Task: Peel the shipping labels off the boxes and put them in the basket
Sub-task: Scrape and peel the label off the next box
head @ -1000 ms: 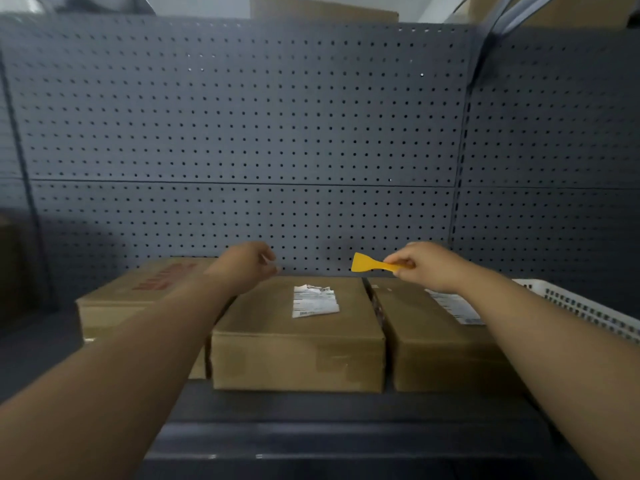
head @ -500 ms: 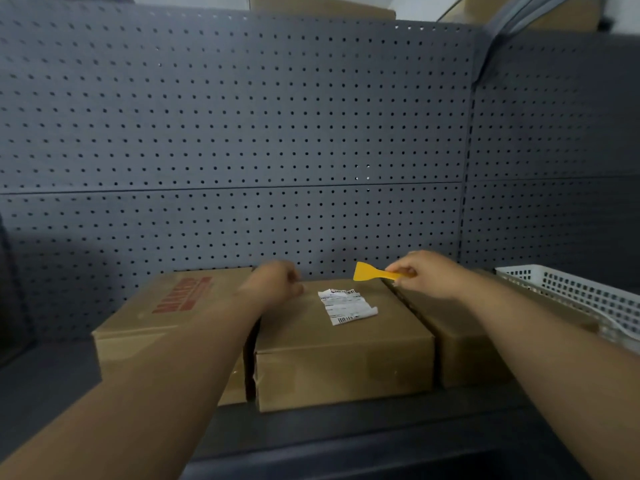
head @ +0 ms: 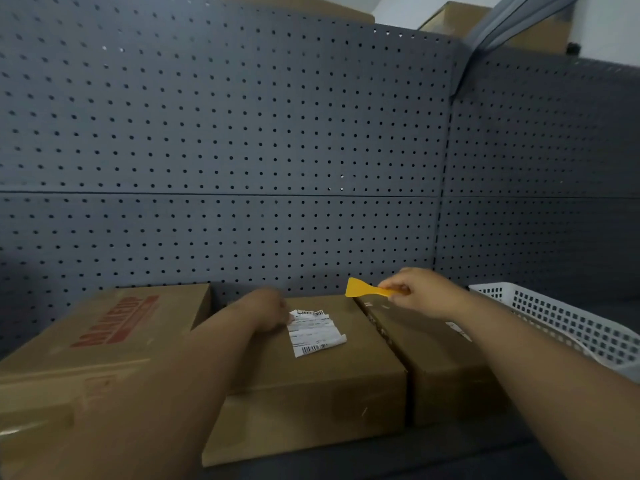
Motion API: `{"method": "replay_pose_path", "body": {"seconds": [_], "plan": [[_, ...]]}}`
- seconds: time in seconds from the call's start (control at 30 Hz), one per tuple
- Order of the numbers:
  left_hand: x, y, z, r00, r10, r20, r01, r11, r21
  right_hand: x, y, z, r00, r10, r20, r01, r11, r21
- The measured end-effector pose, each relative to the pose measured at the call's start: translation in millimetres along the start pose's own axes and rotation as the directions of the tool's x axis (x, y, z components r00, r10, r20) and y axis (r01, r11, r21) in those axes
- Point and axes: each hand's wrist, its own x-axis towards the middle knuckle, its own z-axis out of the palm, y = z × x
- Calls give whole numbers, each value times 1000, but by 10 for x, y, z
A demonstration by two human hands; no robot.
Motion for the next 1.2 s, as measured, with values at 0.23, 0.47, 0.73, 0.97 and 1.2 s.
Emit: {"method": "replay_pose_path", "body": {"seconds": [0.23, 0.47, 0.73, 0.97, 1.2], "plan": [[130, 5, 38, 1000, -2, -17, 3, 1000, 16, 116, 82, 43, 1000, -18, -1, 18, 1000, 25], [180, -12, 59, 997, -24, -66, 20, 998, -60, 182, 30, 93, 999, -50, 1, 50, 998, 31], [202, 14, 105, 995, -17, -95, 5, 992, -128, 210, 6, 88, 997, -72, -20, 73, 996, 52], [268, 125, 125, 997, 23, -77, -30, 996, -79, 199, 80, 92, 997, -78, -9, 79, 996, 46], [352, 153, 137, 997, 23, -78, -37, 983, -178, 200, 150, 101, 997, -76, 1, 76, 996, 43]]}}
